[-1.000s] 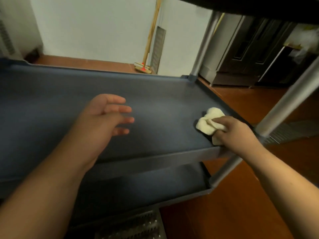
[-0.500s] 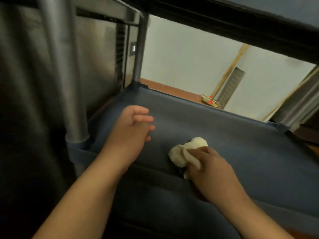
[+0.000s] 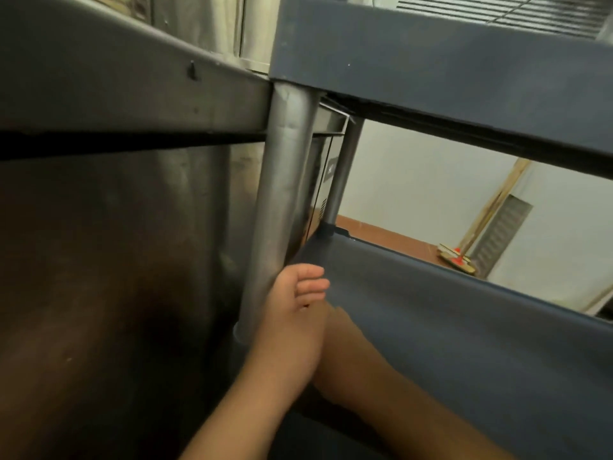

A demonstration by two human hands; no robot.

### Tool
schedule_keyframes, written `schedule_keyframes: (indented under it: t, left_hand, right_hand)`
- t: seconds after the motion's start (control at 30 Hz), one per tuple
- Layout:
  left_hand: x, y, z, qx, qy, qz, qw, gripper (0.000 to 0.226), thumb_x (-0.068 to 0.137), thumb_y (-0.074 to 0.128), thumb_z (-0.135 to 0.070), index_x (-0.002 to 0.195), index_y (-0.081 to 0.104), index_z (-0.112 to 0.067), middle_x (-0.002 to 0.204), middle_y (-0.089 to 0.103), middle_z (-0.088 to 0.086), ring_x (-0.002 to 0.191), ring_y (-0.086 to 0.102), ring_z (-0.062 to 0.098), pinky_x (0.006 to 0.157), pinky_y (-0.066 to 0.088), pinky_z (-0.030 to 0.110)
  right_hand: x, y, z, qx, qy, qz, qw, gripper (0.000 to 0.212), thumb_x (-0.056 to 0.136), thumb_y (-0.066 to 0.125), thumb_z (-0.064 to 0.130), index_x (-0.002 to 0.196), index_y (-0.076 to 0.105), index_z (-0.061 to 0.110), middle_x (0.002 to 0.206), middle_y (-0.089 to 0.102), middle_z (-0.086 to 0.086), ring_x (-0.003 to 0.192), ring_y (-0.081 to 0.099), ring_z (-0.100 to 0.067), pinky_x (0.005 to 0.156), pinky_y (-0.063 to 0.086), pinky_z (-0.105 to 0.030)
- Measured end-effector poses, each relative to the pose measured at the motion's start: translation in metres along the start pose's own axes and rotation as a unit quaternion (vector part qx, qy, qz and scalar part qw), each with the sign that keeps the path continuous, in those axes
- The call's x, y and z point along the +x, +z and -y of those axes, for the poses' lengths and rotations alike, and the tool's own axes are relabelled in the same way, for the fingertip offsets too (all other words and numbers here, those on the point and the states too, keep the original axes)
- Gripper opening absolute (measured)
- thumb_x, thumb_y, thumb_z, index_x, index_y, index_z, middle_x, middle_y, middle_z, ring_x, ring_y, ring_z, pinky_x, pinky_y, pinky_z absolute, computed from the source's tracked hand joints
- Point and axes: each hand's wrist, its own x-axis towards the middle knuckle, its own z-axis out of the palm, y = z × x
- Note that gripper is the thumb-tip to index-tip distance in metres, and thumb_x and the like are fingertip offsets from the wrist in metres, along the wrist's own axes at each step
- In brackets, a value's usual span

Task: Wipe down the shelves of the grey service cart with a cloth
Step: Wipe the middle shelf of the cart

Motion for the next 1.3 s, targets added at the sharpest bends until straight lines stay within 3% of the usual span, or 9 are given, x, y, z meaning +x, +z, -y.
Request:
schedule_keyframes:
  t: [0.1, 0.23, 0.33, 0.47, 0.73, 0.9, 1.07, 1.17, 1.3]
  left_hand:
    - [0.011, 0.005, 0.005, -0.016, -0.001, -0.013, 1.000, 0.035, 0.083, 0.044, 0.013, 0.102, 0.061, -0.012, 0.102, 0.067, 0.012, 0.089, 0.065, 0.012, 0.071, 0.051, 0.014]
    - [0.015, 0.024, 0.022, -0.018, -0.034, 0.001, 0.999, 0.036, 0.085, 0.049, 0.009, 0.103, 0.063, -0.019, 0.101, 0.071, 0.004, 0.092, 0.069, 0.012, 0.078, 0.053, 0.027]
    - [0.015, 0.050, 0.035, -0.011, -0.041, -0.001, 0.999, 0.033, 0.086, 0.052, 0.006, 0.100, 0.062, -0.021, 0.101, 0.070, 0.005, 0.094, 0.068, 0.019, 0.084, 0.053, 0.039]
    - [0.006, 0.097, 0.045, -0.005, -0.049, 0.027, 0.998, 0.029, 0.088, 0.054, 0.003, 0.102, 0.061, -0.021, 0.103, 0.069, 0.005, 0.097, 0.067, 0.022, 0.083, 0.053, 0.039]
    - [-0.008, 0.173, 0.065, -0.006, -0.052, 0.125, 0.991, 0.034, 0.064, 0.074, -0.016, 0.095, 0.067, -0.028, 0.099, 0.073, 0.004, 0.091, 0.071, 0.019, 0.077, 0.052, 0.041]
    - [-0.002, 0.197, 0.084, 0.057, -0.059, 0.150, 0.985, 0.037, 0.076, 0.072, -0.004, 0.092, 0.065, -0.037, 0.100, 0.070, 0.002, 0.097, 0.067, 0.022, 0.074, 0.049, 0.036]
    - [-0.011, 0.199, 0.076, 0.021, -0.055, 0.137, 0.989, 0.037, 0.063, 0.064, -0.021, 0.098, 0.066, -0.033, 0.098, 0.073, 0.000, 0.095, 0.070, 0.019, 0.077, 0.053, 0.038]
    - [-0.013, 0.188, 0.066, 0.008, -0.045, 0.138, 0.989, 0.037, 0.065, 0.066, -0.024, 0.101, 0.067, -0.033, 0.101, 0.073, -0.004, 0.094, 0.070, 0.017, 0.083, 0.054, 0.041]
    - [-0.001, 0.156, 0.054, 0.006, -0.040, 0.135, 0.990, 0.032, 0.081, 0.070, -0.012, 0.105, 0.065, -0.034, 0.101, 0.072, -0.008, 0.096, 0.069, 0.013, 0.089, 0.054, 0.042]
  right_hand:
    - [0.011, -0.006, -0.028, -0.047, -0.063, 0.023, 0.997, 0.037, 0.083, 0.065, 0.025, 0.119, 0.059, 0.026, 0.122, 0.057, 0.000, 0.109, 0.053, -0.019, 0.093, 0.043, -0.037]
    - [0.024, -0.022, -0.086, -0.155, -0.032, 0.035, 0.987, 0.048, 0.087, 0.063, 0.030, 0.131, 0.051, 0.043, 0.133, 0.043, 0.007, 0.111, 0.045, -0.022, 0.096, 0.041, -0.038]
    - [0.014, -0.038, -0.147, -0.176, 0.045, 0.031, 0.983, 0.056, 0.090, 0.061, 0.029, 0.142, 0.045, 0.041, 0.141, 0.039, 0.003, 0.115, 0.043, -0.029, 0.100, 0.042, -0.041]
    - [-0.034, -0.072, -0.261, -0.161, 0.155, -0.029, 0.974, 0.053, 0.088, 0.061, 0.030, 0.138, 0.047, 0.042, 0.145, 0.043, 0.003, 0.121, 0.049, -0.031, 0.102, 0.044, -0.040]
    - [-0.204, -0.172, -0.433, -0.212, 0.394, -0.041, 0.893, 0.043, 0.089, 0.057, 0.023, 0.132, 0.054, 0.025, 0.141, 0.051, 0.004, 0.130, 0.047, -0.019, 0.103, 0.039, -0.027]
    - [-0.258, -0.189, -0.458, -0.079, 0.480, -0.144, 0.862, 0.048, 0.094, 0.052, 0.007, 0.140, 0.054, 0.018, 0.135, 0.059, -0.010, 0.123, 0.055, -0.030, 0.095, 0.043, -0.030]
    - [-0.256, -0.181, -0.466, -0.072, 0.503, -0.171, 0.844, 0.038, 0.093, 0.054, 0.021, 0.130, 0.056, 0.030, 0.099, 0.060, 0.005, 0.084, 0.056, -0.010, 0.069, 0.043, -0.029]
    - [-0.236, -0.178, -0.446, -0.066, 0.509, -0.170, 0.841, 0.034, 0.089, 0.056, 0.012, 0.117, 0.058, 0.032, 0.096, 0.059, 0.002, 0.081, 0.054, -0.011, 0.073, 0.045, -0.033]
    - [-0.193, -0.158, -0.417, -0.038, 0.476, -0.145, 0.867, 0.042, 0.081, 0.059, 0.007, 0.112, 0.061, 0.034, 0.118, 0.064, 0.000, 0.102, 0.060, -0.019, 0.091, 0.049, -0.037]
